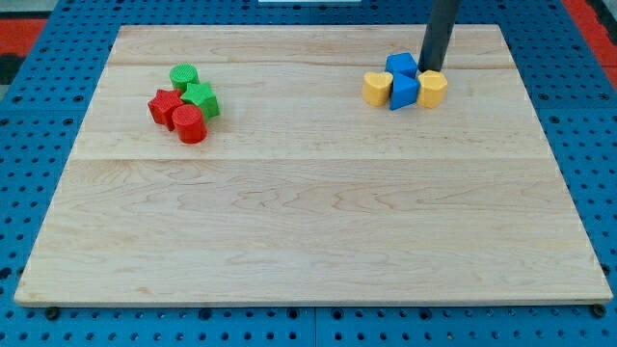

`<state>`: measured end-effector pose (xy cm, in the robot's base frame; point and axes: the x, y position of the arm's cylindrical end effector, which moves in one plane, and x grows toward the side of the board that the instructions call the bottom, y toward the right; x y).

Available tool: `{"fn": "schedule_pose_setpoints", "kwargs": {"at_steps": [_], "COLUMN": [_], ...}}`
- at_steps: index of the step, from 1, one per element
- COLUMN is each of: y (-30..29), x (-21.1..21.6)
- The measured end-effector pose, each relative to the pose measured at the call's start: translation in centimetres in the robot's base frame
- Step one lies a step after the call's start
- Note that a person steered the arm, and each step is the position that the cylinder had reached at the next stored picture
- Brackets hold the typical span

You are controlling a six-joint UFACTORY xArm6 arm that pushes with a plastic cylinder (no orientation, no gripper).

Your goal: Move your arm towards the center of the board

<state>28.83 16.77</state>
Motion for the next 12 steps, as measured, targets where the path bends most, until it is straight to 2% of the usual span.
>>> {"fn": "schedule_pose_setpoints", "kwargs": {"at_steps": [3, 8, 9, 10, 11, 12], "y": [5.0, 6.5, 8.9, 8.1, 1.6, -7.9], "x": [0.1, 0.5, -1.2, -5.2, -8.8, -8.9]}}
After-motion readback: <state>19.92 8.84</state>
